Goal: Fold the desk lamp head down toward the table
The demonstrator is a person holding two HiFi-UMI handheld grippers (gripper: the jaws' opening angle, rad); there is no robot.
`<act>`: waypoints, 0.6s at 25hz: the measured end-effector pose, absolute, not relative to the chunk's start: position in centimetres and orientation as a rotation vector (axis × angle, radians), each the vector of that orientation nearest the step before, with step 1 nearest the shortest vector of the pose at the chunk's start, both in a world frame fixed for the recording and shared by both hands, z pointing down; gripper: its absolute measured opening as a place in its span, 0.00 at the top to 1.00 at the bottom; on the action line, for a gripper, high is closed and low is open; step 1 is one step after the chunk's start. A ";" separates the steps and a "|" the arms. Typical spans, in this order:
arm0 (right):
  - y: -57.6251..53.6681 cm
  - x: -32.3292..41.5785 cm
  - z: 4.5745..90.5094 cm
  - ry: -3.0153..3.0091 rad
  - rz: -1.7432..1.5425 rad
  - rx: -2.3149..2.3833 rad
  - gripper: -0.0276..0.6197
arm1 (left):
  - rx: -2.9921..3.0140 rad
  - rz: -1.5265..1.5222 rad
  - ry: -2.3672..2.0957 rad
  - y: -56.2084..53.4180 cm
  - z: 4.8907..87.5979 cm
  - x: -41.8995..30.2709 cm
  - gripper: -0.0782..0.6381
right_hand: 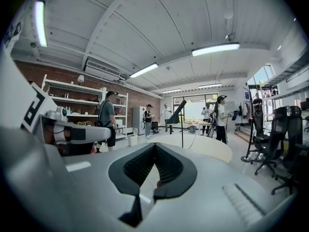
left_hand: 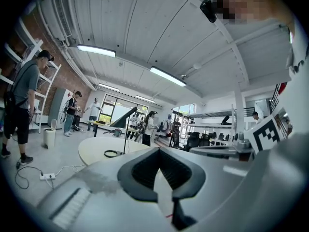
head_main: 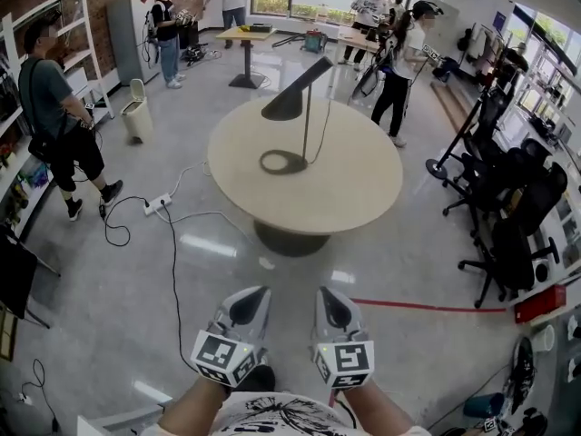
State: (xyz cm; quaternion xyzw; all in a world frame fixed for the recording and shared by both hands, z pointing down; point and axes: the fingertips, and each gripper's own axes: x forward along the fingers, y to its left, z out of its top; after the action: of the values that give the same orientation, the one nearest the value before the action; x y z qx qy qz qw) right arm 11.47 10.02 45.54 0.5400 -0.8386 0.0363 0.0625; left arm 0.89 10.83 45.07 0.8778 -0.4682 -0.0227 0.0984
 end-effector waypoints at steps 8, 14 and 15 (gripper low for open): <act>15.1 11.6 45.4 -2.569 0.068 1.540 0.94 | 2.597 -0.090 -1.437 15.9 44.1 1.9 0.88; 17.6 11.5 44.9 -2.591 0.055 1.505 0.95 | 2.586 -0.091 -1.465 18.4 43.6 2.0 0.88; 17.9 11.5 44.8 -2.592 0.053 1.503 0.95 | 2.584 -0.091 -1.467 18.8 43.7 2.0 0.88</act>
State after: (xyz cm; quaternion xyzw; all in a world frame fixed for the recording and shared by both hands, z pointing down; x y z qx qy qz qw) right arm 11.54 17.92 44.85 0.5002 -0.8627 0.0176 0.0723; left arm 2.05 18.80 43.65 0.8661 -0.4917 -0.0305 0.0844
